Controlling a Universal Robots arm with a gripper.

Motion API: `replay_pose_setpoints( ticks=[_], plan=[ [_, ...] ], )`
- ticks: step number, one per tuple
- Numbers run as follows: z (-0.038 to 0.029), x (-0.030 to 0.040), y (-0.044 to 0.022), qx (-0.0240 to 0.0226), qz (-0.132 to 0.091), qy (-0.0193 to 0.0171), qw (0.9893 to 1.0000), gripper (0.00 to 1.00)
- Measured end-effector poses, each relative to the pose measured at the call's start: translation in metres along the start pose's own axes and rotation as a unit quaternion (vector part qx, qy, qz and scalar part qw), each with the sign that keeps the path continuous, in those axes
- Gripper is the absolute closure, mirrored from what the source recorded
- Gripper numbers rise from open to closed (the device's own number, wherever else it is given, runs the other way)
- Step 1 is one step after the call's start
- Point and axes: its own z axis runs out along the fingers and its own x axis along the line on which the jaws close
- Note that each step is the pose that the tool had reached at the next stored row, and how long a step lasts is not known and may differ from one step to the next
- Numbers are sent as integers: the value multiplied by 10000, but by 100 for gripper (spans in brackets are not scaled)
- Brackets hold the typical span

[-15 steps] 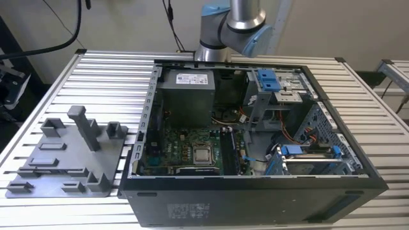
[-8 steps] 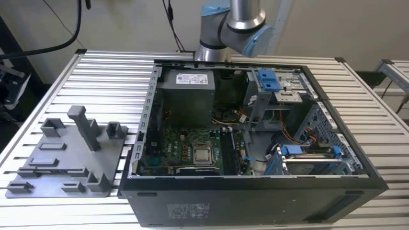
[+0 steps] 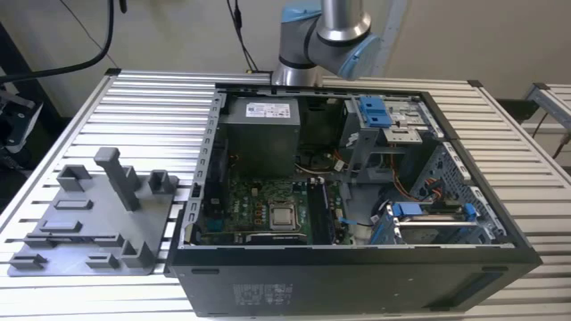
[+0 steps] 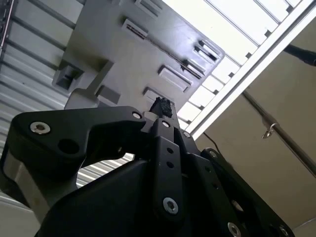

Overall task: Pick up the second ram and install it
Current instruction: 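Pick up the second ram and move it above second insertion slot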

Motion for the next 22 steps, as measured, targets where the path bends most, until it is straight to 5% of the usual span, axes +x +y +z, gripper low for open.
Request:
replay_pose_setpoints(
  ticks=[9,13,17,22],
  plan=[
    [1,0,0,1,-46,2,10000,89],
    [0,1,1,5,-323,15,9995,89],
    [0,0,1,6,-672,31,9977,89],
    [0,0,1,7,-1122,52,9937,89]
  ],
)
